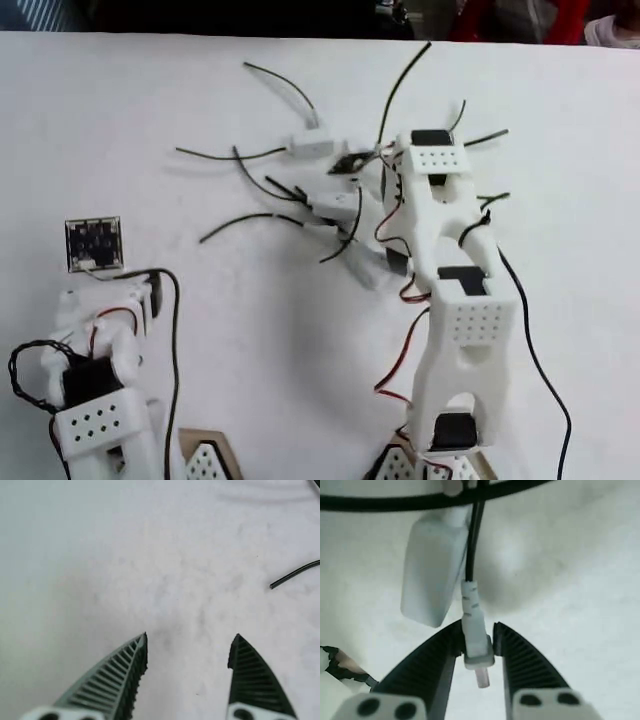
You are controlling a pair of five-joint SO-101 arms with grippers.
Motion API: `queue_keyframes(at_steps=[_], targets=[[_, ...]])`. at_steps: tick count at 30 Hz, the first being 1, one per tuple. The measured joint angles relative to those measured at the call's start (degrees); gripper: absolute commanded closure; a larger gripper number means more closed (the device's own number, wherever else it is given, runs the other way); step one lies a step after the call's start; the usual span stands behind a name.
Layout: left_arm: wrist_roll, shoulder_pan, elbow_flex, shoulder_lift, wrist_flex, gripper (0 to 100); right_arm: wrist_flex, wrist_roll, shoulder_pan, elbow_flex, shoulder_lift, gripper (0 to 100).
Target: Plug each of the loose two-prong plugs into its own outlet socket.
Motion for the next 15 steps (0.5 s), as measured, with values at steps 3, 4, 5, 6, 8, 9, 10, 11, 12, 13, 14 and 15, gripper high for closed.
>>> queue_keyframes(at_steps=[3, 4, 5, 6, 8, 9, 10, 11, 12, 13, 14, 15], targets=[[0.00, 0.00, 0.00, 0.00, 0.00, 74, 0.00, 0.00, -0.09, 0.18, -1.67, 79.6], [0.00, 0.00, 0.00, 0.00, 0.00, 74, 0.00, 0.00, -0.18, 0.18, -1.93, 80.3], [0.00, 0.00, 0.00, 0.00, 0.00, 74, 0.00, 0.00, -0.35, 0.18, -1.93, 80.9], [0.00, 0.00, 0.00, 0.00, 0.00, 74, 0.00, 0.00, -0.44, 0.18, -1.93, 81.4], [0.00, 0.00, 0.00, 0.00, 0.00, 74, 0.00, 0.00, -0.44, 0.18, -1.93, 82.6], [0.00, 0.00, 0.00, 0.00, 0.00, 74, -0.35, 0.00, -0.44, 0.18, -1.93, 83.3], [0.00, 0.00, 0.00, 0.00, 0.00, 74, -0.70, 0.00, -0.44, 0.18, -1.93, 84.1], [0.00, 0.00, 0.00, 0.00, 0.00, 74, -1.05, 0.00, -0.44, 0.18, -1.76, 84.8], [0.00, 0.00, 0.00, 0.00, 0.00, 74, -1.49, 0.00, -0.44, 0.18, -1.32, 85.5], [0.00, 0.00, 0.00, 0.00, 0.00, 74, -1.85, 0.00, -0.44, 0.18, -0.62, 86.2], [0.00, 0.00, 0.00, 0.00, 0.00, 74, -2.29, 0.00, -0.53, 0.18, 0.00, 86.5], [0.00, 0.00, 0.00, 0.00, 0.00, 74, -2.73, 0.00, -0.53, 0.18, 0.62, 86.6]])
